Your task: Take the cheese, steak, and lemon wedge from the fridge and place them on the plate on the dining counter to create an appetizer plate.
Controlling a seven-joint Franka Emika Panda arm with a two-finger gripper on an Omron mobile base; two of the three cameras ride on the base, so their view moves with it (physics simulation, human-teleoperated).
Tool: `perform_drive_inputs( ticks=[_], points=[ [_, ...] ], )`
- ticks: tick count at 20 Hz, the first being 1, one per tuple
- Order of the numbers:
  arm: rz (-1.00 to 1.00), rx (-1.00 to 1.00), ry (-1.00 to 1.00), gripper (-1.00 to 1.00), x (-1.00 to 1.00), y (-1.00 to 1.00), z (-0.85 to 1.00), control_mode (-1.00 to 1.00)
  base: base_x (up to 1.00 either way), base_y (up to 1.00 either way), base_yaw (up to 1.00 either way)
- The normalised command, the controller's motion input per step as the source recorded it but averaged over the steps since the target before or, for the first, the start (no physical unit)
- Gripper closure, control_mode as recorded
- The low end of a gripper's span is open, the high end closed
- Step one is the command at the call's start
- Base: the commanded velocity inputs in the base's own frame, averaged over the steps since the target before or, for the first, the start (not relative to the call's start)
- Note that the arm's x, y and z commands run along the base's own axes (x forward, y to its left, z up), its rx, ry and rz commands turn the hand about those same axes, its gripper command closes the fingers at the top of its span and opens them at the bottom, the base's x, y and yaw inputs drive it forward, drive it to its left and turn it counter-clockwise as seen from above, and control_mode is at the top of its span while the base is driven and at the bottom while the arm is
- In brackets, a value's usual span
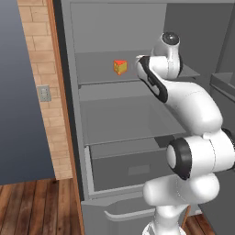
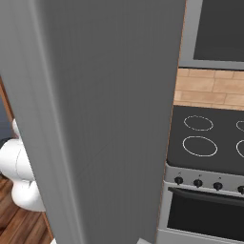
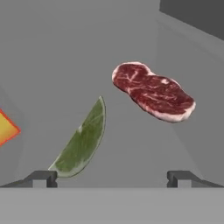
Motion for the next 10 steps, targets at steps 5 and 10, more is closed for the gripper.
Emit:
perform_drive_inputs(
  ticks=[5,10],
  points=[
    [0.00,0.00,0.00,-1.00,0.48,0.02,-0.10,-1.00,0.00,0.00,0.00],
    [-0.03,0.00,0.00,-1.00,0.41,0.17,-0.03,-1.00,0.00,0.00,0.00]
  ],
)
